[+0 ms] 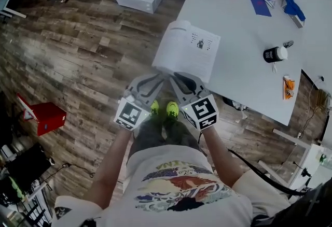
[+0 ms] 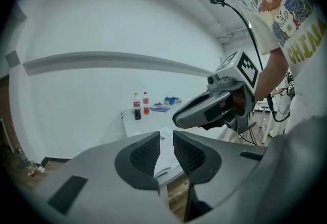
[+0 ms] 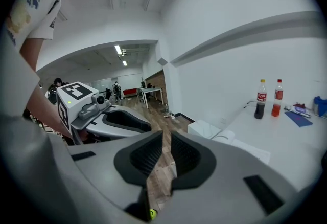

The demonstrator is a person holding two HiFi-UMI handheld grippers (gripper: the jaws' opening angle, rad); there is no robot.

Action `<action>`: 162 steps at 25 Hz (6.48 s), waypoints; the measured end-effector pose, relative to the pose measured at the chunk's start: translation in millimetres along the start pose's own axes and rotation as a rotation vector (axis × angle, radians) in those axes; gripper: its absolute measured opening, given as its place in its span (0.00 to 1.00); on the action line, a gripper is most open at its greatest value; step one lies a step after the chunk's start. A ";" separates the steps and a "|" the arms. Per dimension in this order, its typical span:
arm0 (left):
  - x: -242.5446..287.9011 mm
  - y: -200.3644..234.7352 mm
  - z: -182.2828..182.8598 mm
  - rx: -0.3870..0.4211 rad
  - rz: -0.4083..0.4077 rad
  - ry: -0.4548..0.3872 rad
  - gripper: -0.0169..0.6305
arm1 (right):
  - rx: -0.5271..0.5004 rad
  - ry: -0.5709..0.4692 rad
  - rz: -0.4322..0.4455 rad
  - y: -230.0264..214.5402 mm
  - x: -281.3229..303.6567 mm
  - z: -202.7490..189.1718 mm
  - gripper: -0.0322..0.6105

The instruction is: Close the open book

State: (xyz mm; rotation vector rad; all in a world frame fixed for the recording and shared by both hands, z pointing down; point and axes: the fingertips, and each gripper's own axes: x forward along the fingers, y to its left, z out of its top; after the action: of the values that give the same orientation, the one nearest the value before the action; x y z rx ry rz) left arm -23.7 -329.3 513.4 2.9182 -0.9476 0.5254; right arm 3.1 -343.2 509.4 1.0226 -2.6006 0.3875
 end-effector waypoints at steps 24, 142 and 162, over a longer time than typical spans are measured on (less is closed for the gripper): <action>52.6 54.8 -178.8 0.006 0.064 0.117 0.25 | 0.010 0.117 -0.046 -21.9 79.4 -110.7 0.11; 96.4 -48.2 -5.7 0.251 -0.205 0.152 0.25 | 0.076 -0.033 -0.306 -54.8 -88.5 -16.4 0.11; 68.4 -74.4 55.2 0.067 -0.182 -0.072 0.05 | 0.091 -0.128 -0.224 -52.7 -99.9 -4.2 0.11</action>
State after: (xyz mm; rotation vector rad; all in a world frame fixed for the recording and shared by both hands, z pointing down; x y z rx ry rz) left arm 87.9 -314.6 489.3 3.0613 -0.6732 0.4532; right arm 109.8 -318.2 481.5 1.3967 -2.5600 0.3993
